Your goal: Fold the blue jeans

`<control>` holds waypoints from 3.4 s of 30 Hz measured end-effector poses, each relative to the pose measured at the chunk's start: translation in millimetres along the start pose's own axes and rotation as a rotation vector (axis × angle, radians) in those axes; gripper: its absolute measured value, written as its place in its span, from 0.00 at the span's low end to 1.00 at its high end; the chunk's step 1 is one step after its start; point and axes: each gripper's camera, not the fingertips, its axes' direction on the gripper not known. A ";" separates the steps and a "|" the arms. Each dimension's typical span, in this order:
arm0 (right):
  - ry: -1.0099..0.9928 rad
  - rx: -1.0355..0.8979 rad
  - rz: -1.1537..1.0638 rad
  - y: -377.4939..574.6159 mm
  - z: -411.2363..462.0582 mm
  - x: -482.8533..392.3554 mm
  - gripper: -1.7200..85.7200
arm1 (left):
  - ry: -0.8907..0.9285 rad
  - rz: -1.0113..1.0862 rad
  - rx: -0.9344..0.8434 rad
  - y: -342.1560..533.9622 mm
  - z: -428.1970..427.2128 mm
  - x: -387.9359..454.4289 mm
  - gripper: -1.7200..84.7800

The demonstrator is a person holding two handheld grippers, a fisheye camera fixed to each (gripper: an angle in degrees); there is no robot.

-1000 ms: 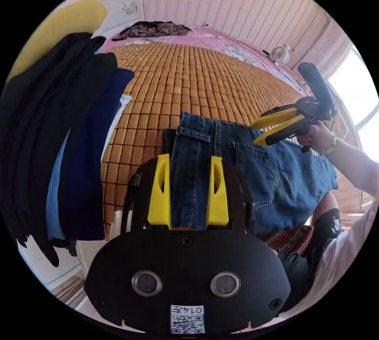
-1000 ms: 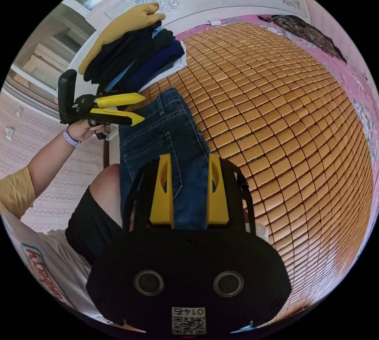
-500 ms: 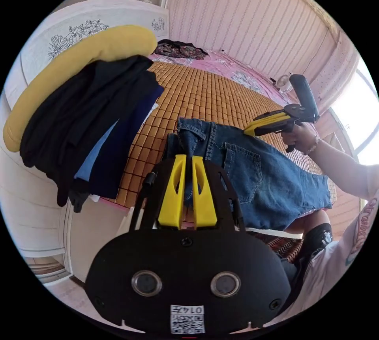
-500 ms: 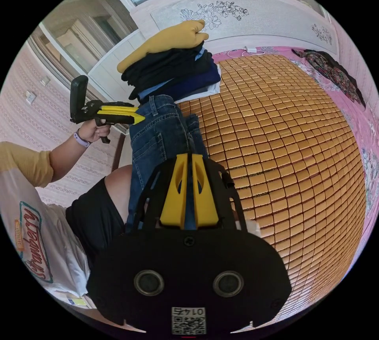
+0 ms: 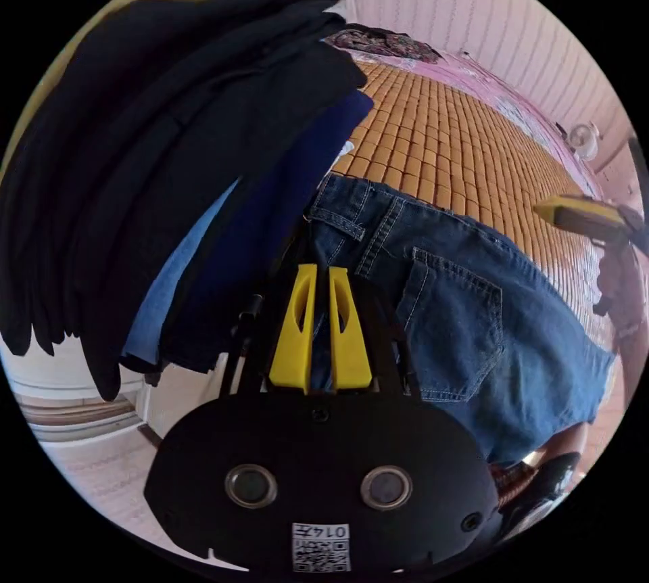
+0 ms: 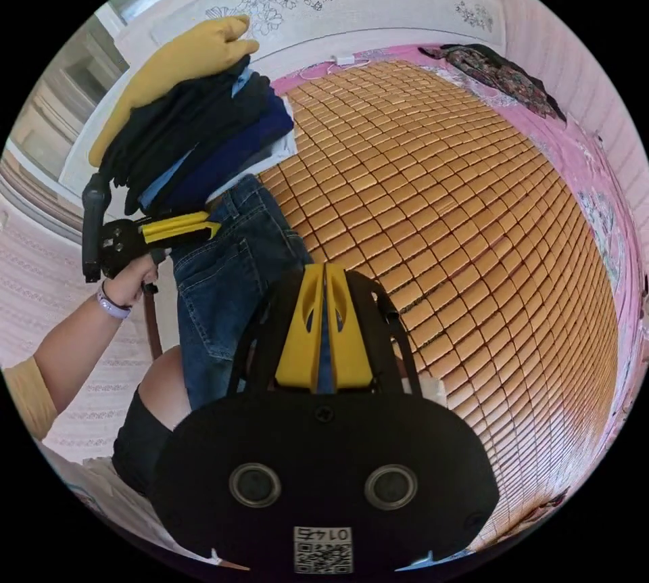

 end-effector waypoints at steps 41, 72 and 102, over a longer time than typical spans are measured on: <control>0.194 -0.310 0.217 206.8 -101.1 59.2 0.01 | 0.262 0.920 -0.213 174.5 -14.8 364.3 0.01; -0.155 0.892 1.594 864.7 -283.5 62.9 0.07 | 0.192 0.405 -0.285 51.7 4.2 280.4 0.01; -0.586 0.303 0.236 437.0 -225.2 -83.5 0.11 | 0.650 0.327 -0.267 49.5 -4.9 241.2 0.01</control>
